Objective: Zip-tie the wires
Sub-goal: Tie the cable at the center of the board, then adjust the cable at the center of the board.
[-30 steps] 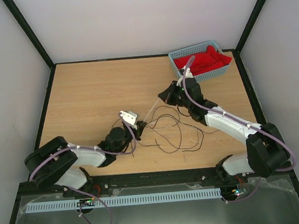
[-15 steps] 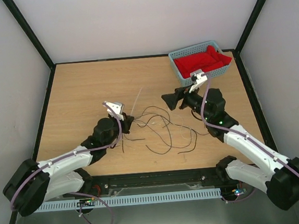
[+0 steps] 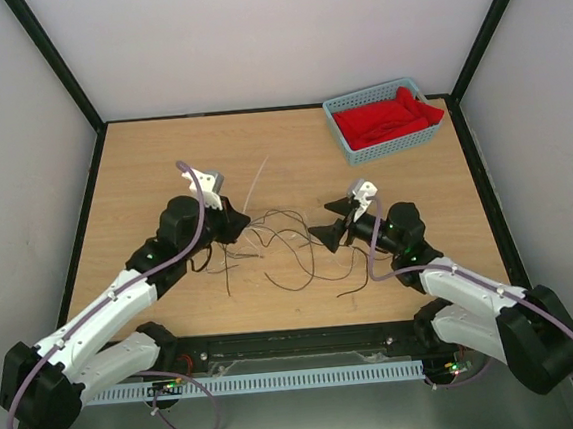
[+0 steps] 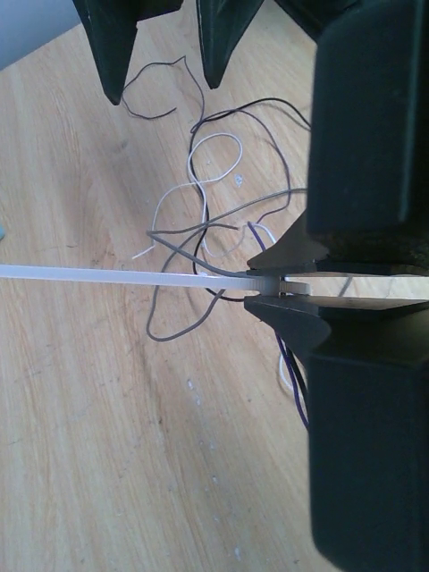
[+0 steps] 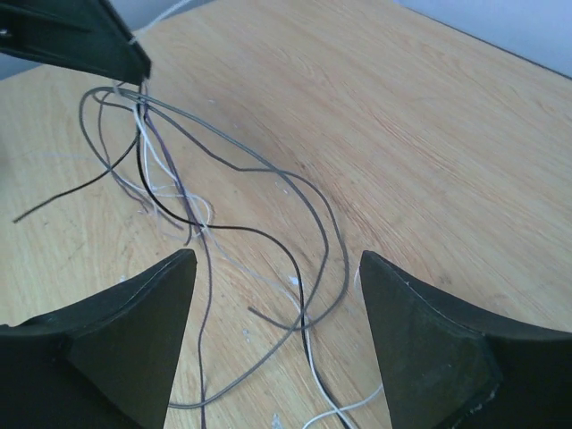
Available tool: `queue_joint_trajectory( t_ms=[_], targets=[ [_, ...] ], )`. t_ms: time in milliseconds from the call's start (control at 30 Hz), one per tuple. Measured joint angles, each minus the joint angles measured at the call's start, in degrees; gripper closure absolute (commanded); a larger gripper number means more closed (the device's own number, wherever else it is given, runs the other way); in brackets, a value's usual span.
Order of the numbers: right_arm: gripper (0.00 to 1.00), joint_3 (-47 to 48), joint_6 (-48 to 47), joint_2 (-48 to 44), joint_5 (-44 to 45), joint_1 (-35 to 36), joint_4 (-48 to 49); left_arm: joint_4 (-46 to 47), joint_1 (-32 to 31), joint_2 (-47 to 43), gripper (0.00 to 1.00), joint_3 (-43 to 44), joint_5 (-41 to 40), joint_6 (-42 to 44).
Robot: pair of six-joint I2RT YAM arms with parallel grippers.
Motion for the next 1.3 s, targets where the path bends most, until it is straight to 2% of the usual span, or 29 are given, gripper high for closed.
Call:
queue_joint_trajectory(
  t_ms=[300, 567, 733, 1167, 1233, 1300],
  targets=[
    [0.18, -0.04, -3.26, 7.85, -10.73, 0.11, 13.53, -10.32, 1.11, -0.15, 1.00, 2.67, 4.26, -1.62],
    [0.19, -0.55, -8.07, 13.00, -13.88, 1.75, 22.21, -14.62, 1.20, -1.11, 1.00, 6.51, 6.21, -1.64],
    [0.23, 1.05, -11.93, 17.53, -15.21, 2.19, 23.74, -16.83, 1.20, -1.95, 1.00, 9.03, 7.15, -1.44],
    [0.42, 11.06, -18.60, 26.53, -17.79, 4.33, 20.98, -19.43, 1.44, -2.62, 1.00, 10.43, 8.61, -0.83],
    [0.48, 12.24, -19.37, 27.85, -18.08, 5.25, 20.04, -19.50, 1.44, -2.60, 1.00, 10.45, 8.68, -0.79],
    [0.62, 13.18, -20.15, 29.31, -18.32, 6.16, 19.04, -19.58, 1.44, -2.60, 1.00, 10.56, 8.79, -0.76]
  ],
)
